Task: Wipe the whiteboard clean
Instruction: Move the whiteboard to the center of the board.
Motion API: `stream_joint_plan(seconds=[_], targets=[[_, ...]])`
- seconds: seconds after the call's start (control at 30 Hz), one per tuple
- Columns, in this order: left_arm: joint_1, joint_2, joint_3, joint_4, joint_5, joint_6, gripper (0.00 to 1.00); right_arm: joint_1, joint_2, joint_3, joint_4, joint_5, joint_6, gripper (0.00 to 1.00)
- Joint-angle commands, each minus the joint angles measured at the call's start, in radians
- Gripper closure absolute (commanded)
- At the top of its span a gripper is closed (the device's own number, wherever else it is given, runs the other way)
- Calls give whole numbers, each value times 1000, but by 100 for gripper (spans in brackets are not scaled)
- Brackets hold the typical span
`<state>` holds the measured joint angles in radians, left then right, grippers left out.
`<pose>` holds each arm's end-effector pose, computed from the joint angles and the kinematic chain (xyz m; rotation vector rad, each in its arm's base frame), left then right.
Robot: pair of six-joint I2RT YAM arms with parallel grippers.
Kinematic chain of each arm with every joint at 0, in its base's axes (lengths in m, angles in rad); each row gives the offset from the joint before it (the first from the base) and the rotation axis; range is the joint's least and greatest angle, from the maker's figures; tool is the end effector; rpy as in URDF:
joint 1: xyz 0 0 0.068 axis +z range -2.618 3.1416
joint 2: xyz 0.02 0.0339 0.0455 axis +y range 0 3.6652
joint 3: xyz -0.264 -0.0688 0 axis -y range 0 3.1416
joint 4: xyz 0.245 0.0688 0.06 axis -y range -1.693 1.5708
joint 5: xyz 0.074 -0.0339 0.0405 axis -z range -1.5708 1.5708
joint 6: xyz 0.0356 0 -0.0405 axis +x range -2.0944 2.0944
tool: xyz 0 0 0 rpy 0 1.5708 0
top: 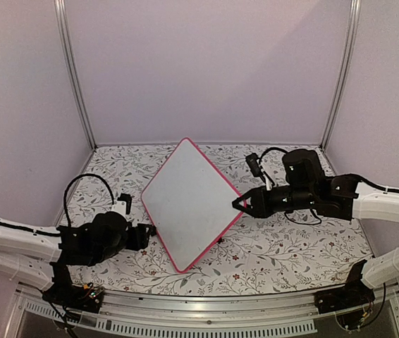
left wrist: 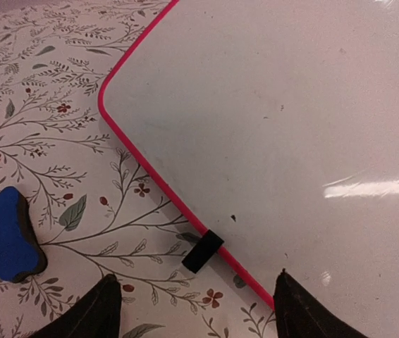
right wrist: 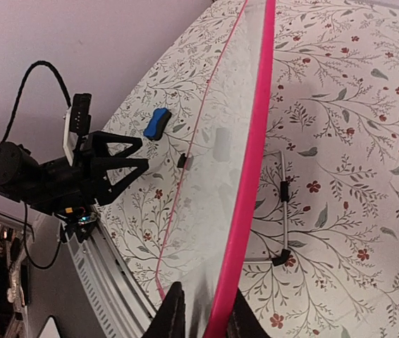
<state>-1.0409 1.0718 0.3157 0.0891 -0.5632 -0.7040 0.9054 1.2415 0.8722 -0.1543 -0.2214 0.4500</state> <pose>0.1149 -0.1585 0.1565 0.0621 2.1460 -0.3950 0.1661 0.2243 0.2765 -0.6498 2.1635 1.0113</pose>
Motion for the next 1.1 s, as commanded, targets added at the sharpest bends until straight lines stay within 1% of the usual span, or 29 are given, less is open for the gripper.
stream_joint_plan(seconds=[0.0, 0.1, 0.13, 0.3, 0.57, 0.7, 0.9, 1.07], targets=[[-27, 25, 32, 25, -47, -6, 27, 8, -25, 30, -14, -7, 63, 89], [-35, 35, 34, 27, -47, -9, 27, 9, -28, 58, -41, 22, 62, 99], [-39, 38, 34, 28, -48, -10, 27, 8, -26, 68, -46, 29, 60, 100], [-58, 57, 34, 34, -50, -9, 27, 7, 13, 142, -86, 59, 21, 100], [-128, 67, 29, 35, -84, 25, 28, -1, 91, 280, -137, 62, 1, 100], [-153, 74, 38, 1, -101, 22, 30, -17, 124, 354, -176, 70, -18, 100], [-187, 142, 46, -30, -127, -2, 33, -41, 157, 434, -217, 39, -35, 100], [-191, 185, 47, 18, -152, 34, 33, -57, 175, 475, -229, -5, -28, 100]])
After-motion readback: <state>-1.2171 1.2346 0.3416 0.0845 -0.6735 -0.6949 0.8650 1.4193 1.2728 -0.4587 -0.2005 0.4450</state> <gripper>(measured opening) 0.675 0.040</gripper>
